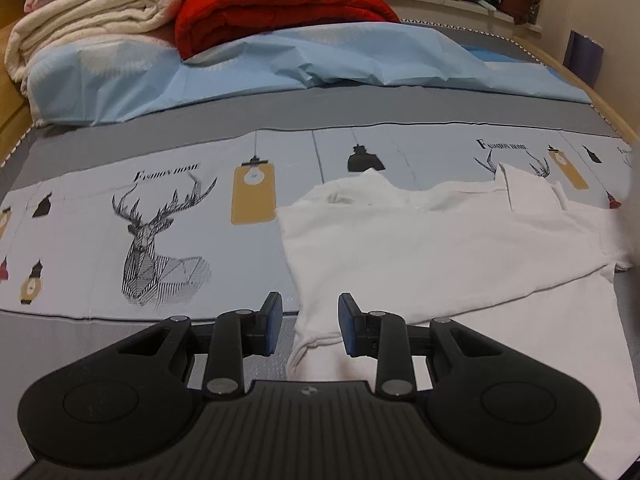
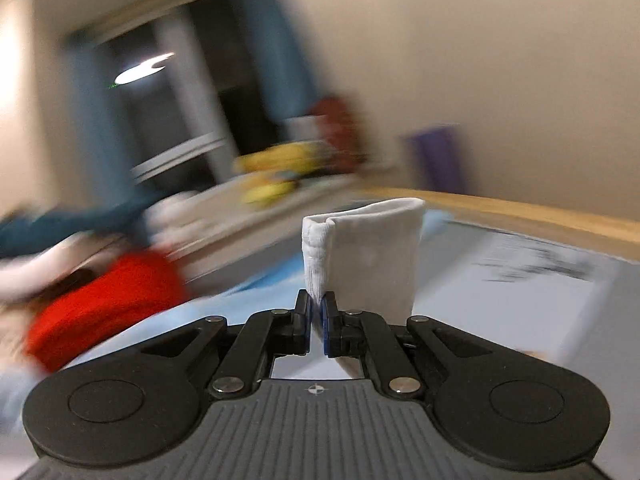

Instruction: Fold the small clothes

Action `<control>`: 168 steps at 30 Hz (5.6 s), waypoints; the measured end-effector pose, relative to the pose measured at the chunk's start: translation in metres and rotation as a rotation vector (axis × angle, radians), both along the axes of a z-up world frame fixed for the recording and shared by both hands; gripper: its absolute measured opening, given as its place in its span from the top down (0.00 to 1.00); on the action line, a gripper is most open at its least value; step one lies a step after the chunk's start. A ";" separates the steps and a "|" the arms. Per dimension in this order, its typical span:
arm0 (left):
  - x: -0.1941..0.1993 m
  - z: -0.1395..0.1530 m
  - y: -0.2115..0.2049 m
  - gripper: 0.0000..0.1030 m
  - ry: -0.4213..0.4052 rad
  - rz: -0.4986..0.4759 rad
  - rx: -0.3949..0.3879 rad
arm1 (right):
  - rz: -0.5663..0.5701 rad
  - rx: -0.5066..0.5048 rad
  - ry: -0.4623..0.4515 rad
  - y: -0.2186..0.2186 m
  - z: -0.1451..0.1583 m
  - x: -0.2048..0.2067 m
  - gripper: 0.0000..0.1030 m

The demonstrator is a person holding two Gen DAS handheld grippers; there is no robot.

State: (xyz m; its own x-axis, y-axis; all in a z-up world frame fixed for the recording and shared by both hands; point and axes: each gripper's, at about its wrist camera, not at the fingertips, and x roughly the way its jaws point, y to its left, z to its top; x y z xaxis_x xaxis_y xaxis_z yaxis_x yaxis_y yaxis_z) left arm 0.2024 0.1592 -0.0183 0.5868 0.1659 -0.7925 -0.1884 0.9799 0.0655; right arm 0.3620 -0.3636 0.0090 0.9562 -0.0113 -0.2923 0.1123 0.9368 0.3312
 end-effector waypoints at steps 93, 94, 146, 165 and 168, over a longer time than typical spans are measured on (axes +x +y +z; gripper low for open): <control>0.075 -0.059 0.017 0.75 0.102 0.053 -0.205 | 0.174 -0.050 0.776 0.047 -0.147 0.012 0.60; 0.076 -0.062 0.016 0.75 0.109 0.047 -0.211 | 0.157 -0.058 0.818 0.045 -0.157 0.014 0.60; -0.155 -0.074 0.008 0.74 0.274 0.041 -0.312 | 0.248 0.027 0.831 0.018 -0.099 -0.199 0.57; -0.182 -0.117 0.002 0.74 0.387 0.033 -0.321 | 0.331 -0.149 1.110 0.025 -0.160 -0.227 0.55; -0.185 -0.116 0.003 0.74 0.384 0.050 -0.319 | 0.311 -0.140 1.102 0.023 -0.157 -0.227 0.55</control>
State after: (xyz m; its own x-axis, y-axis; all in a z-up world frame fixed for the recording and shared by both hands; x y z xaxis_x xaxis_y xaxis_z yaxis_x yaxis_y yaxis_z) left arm 0.0174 0.1625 -0.1345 0.2401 -0.0999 -0.9656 -0.2564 0.9528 -0.1624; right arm 0.1350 -0.3403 -0.1484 0.1498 0.0821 -0.9853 0.0339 0.9955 0.0881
